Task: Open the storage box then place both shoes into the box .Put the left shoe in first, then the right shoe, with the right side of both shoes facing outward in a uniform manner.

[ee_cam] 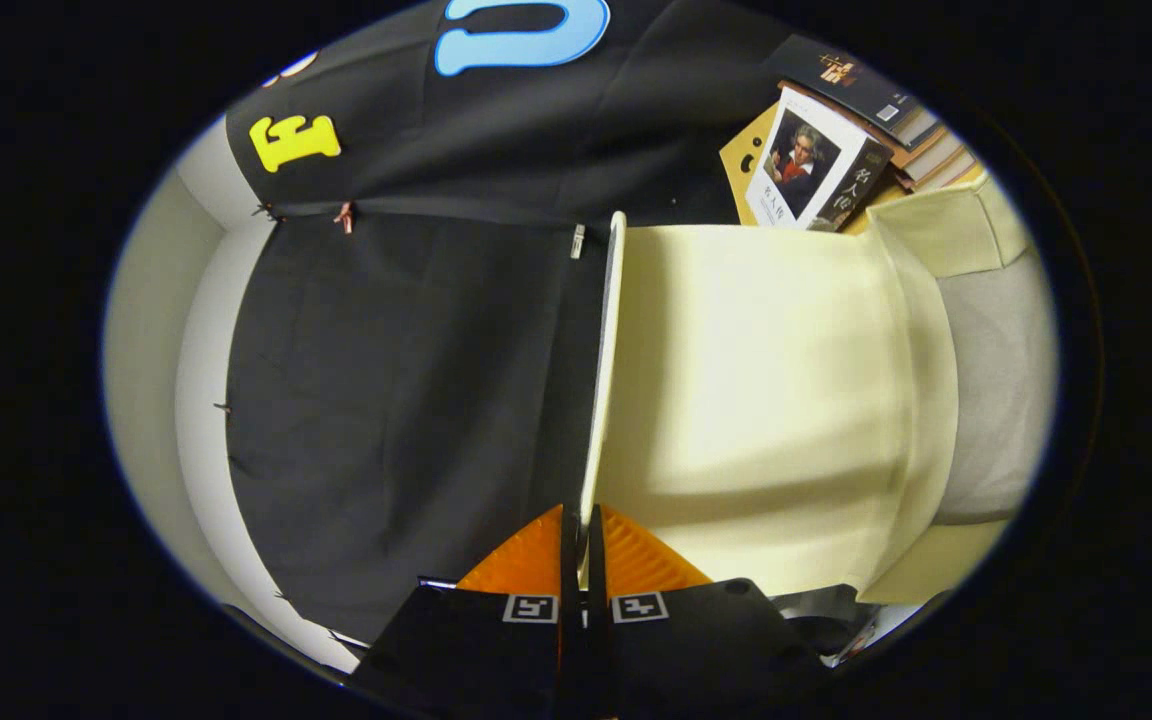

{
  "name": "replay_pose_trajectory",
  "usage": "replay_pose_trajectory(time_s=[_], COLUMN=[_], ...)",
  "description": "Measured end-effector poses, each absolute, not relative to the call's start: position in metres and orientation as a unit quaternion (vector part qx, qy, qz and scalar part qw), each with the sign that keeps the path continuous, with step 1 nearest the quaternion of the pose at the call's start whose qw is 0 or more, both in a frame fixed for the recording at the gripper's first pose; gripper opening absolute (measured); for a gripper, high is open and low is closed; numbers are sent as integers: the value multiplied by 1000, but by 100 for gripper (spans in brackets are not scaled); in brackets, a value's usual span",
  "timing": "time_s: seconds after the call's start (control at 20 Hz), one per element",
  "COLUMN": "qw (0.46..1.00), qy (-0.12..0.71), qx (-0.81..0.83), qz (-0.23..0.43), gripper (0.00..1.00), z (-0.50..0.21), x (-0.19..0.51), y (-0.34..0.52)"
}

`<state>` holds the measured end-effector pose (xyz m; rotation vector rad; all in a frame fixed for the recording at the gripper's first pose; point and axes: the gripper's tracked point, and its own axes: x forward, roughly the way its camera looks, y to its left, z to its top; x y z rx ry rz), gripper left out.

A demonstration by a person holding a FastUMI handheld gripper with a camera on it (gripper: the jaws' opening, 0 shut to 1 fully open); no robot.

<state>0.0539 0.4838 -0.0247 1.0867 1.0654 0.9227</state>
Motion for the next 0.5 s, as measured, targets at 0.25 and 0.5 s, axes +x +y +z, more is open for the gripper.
replay_pose_trajectory(time_s=[0.25,0.5], qw=[646,702], qy=[456,427], qx=[464,427], qz=[400,376], gripper=[7,97], z=[-33,-36], x=[54,65], y=[495,458])
